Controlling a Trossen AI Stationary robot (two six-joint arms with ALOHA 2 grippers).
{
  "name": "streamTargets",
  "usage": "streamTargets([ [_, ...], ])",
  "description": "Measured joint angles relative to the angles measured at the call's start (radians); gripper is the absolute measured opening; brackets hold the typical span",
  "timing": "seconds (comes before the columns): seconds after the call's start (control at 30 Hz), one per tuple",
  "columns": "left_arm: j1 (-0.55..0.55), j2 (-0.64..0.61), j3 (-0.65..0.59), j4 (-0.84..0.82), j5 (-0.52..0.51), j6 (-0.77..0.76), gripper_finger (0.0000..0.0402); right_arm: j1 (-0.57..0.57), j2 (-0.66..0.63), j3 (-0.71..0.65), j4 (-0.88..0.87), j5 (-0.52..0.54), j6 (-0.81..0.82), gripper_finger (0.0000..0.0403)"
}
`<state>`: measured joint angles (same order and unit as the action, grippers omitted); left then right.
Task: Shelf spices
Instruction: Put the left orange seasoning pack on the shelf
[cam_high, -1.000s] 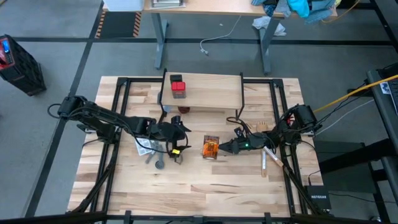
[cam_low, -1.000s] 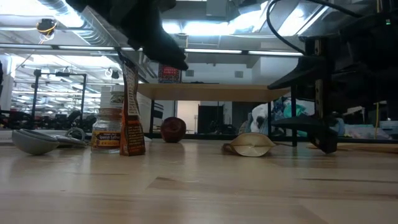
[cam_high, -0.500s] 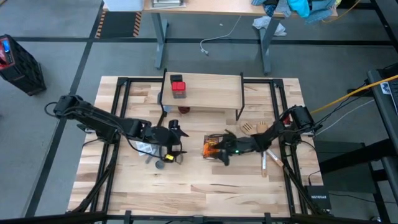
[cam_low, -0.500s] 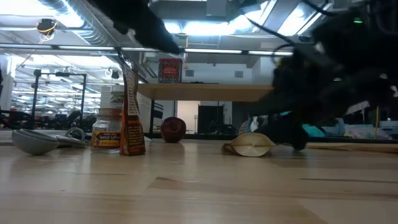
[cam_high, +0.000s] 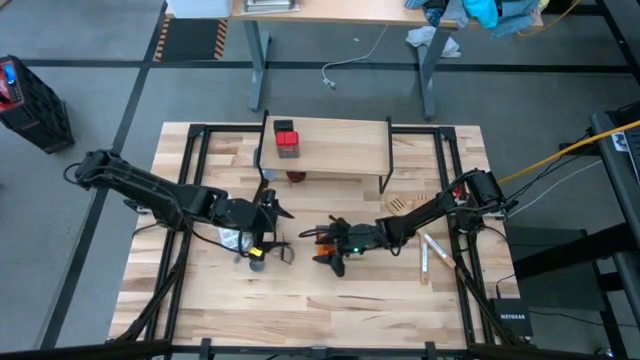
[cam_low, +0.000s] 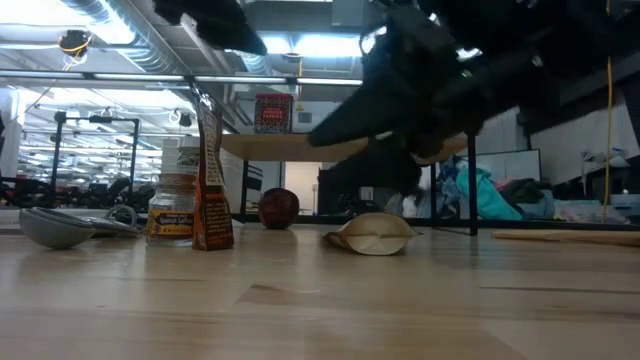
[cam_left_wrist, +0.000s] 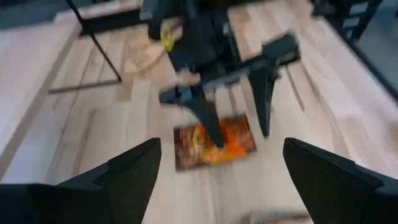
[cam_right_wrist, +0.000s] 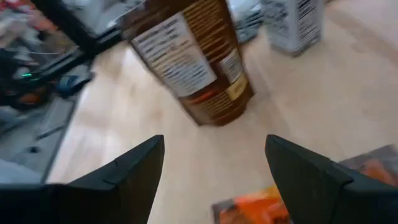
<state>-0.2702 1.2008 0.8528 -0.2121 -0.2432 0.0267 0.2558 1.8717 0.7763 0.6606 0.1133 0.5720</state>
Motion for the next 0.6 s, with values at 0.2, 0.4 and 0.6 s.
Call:
streamTargets([
  [0.2,-0.031,-0.022,0.000,-0.131,-0.004,-0.003,0.0331,0.009,-0.001,0.147,-0.255,0.117,-0.002,0.0287],
  [0.4,-0.041,-0.032,0.000,-0.193,-0.060,0.011,0.0331,0.082,-0.002,0.269,-0.400,0.293,-0.005,0.0287],
  [0.6,-0.041,-0.034,0.000,-0.200,-0.060,0.070,0.0331,0.160,0.044,0.336,-0.407,0.495,0.003,0.0287],
])
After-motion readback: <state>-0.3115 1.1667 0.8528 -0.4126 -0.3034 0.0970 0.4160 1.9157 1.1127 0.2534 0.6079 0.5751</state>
